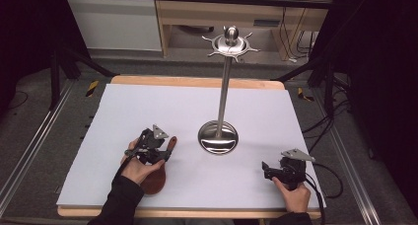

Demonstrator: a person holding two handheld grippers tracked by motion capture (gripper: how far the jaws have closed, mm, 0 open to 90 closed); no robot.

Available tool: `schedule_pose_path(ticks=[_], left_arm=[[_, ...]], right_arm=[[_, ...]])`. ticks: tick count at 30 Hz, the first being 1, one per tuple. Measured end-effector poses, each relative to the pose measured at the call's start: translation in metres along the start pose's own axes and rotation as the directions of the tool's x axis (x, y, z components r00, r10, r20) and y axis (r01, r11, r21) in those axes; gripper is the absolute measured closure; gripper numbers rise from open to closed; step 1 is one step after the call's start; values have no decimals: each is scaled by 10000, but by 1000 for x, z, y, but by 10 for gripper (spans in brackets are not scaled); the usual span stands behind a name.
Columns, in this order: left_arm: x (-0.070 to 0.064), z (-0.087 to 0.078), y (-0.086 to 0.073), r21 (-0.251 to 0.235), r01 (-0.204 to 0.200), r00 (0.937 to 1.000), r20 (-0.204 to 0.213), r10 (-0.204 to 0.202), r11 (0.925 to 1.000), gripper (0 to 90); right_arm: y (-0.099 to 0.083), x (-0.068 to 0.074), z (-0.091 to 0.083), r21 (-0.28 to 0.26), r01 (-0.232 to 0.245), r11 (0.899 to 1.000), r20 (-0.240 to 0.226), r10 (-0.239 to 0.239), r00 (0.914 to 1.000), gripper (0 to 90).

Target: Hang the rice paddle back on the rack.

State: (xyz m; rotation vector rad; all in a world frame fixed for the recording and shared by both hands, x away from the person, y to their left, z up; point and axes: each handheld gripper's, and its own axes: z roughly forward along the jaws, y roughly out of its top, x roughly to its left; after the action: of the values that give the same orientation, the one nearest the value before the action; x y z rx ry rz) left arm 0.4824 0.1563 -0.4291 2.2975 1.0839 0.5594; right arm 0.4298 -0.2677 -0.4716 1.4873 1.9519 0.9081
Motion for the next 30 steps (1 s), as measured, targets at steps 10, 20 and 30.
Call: schedule_pose_path(ticks=[10, 20, 30], left_arm=[[0, 10, -5, 780, 221, 9998, -23, -220, 9967, 598], [-3, 21, -8, 1693, 467, 9981, 317, -528, 9845, 627], [-1, 22, -8, 2245, 460, 9968, 539, -596, 9734, 771]], right_arm=[[0, 0, 1, 35, 15, 10000, -64, -15, 10000, 88], [0, 0, 1, 68, 40, 10000, -98, -39, 9999, 88], [0, 0, 2, 111, 80, 9999, -168, -78, 9998, 88]])
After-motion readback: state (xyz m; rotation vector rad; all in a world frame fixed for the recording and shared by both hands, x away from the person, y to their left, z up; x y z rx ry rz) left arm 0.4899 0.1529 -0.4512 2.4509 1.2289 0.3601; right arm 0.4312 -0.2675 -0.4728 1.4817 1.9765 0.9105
